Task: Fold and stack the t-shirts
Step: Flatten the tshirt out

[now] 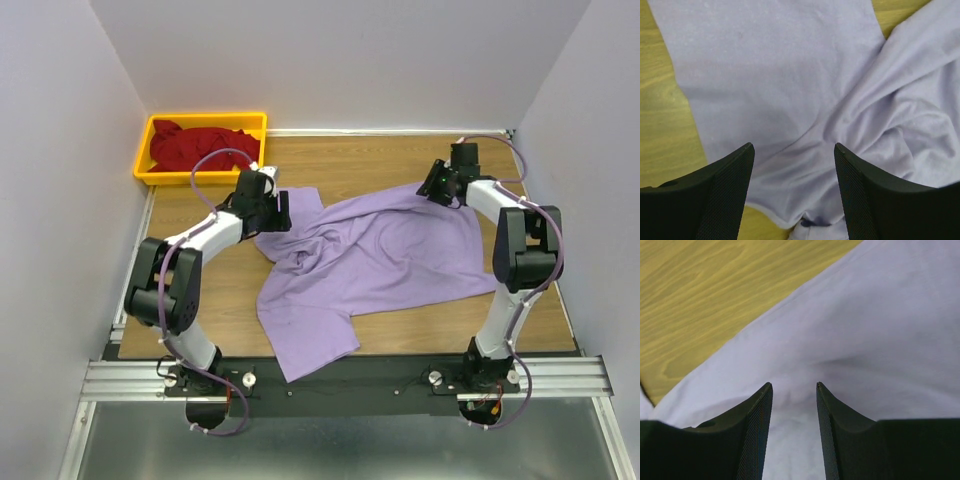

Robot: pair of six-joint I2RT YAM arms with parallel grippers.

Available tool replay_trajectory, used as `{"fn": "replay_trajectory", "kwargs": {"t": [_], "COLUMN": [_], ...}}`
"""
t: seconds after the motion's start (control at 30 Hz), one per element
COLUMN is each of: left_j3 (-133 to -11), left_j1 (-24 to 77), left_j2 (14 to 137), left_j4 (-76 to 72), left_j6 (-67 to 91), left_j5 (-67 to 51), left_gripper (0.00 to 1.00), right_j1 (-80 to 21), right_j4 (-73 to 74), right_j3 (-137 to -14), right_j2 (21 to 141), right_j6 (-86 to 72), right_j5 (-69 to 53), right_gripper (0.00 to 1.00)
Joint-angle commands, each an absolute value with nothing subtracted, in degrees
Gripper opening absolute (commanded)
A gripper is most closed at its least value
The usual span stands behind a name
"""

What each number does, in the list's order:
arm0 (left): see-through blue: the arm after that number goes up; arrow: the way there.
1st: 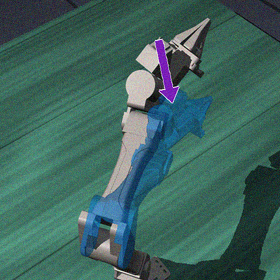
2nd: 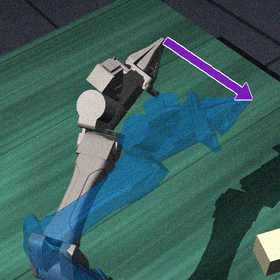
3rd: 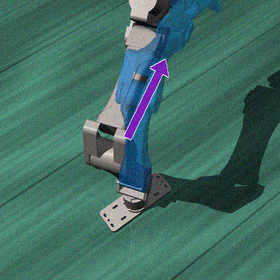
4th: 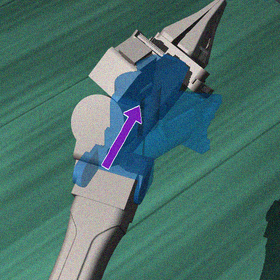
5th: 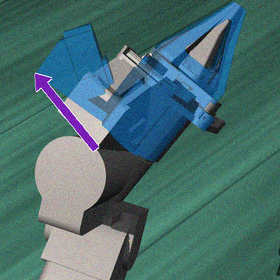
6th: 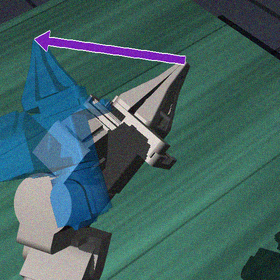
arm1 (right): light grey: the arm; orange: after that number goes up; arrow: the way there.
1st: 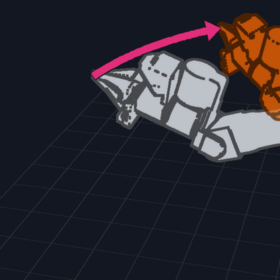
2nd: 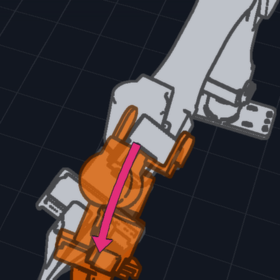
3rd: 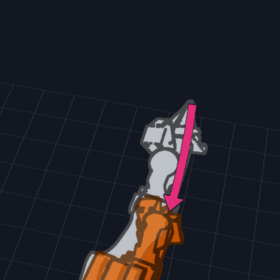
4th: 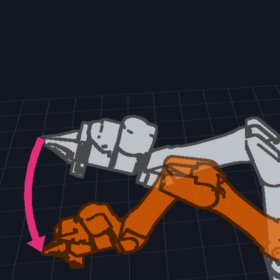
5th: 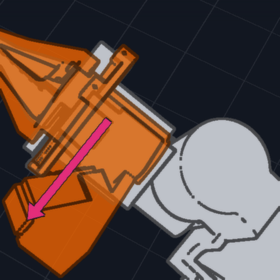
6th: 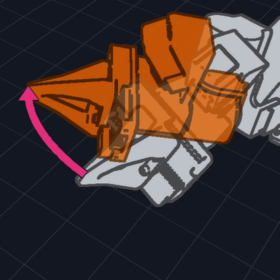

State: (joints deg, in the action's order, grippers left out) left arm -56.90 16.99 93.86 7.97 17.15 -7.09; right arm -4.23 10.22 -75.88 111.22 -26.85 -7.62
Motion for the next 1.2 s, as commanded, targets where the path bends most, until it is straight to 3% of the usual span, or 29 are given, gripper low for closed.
{"fn": "replay_trajectory", "kwargs": {"t": [0.0, 0.3, 0.37, 0.43, 0.7, 1.17], "left_j3": [-63.18, -75.23, -76.99, -77.78, -87.17, -123.65], "left_j1": [16.96, 17.05, 17.23, 17.31, 17.58, 18.90], "left_j2": [99.13, 111.00, 113.20, 114.78, 122.16, 142.29], "left_j4": [12.73, 17.75, 19.42, 20.38, 25.57, 36.56], "left_j6": [16.09, 16.52, 16.61, 16.52, 15.21, 11.43], "left_j5": [-5.72, -4.84, -4.13, -4.22, -2.90, -5.80], "left_gripper": [0.73, 0.68, 0.58, 0.56, 0.55, 0.54], "right_j1": [-1.86, -0.18, -0.18, -0.18, 5.00, 12.22], "right_j4": [10.99, 10.99, 10.81, 10.90, 10.99, 10.99], "right_j3": [-76.55, -82.00, -82.09, -82.18, -82.18, -83.32], "right_j2": [111.44, 119.88, 120.84, 121.46, 123.48, 125.95], "right_j6": [-24.61, -24.78, -25.22, -25.40, -29.70, -31.55], "right_j5": [-6.24, -8.35, -8.70, -8.70, -6.33, -6.15], "right_gripper": [0.47, 0.47, 0.47, 0.47, 0.47, 0.48]}}
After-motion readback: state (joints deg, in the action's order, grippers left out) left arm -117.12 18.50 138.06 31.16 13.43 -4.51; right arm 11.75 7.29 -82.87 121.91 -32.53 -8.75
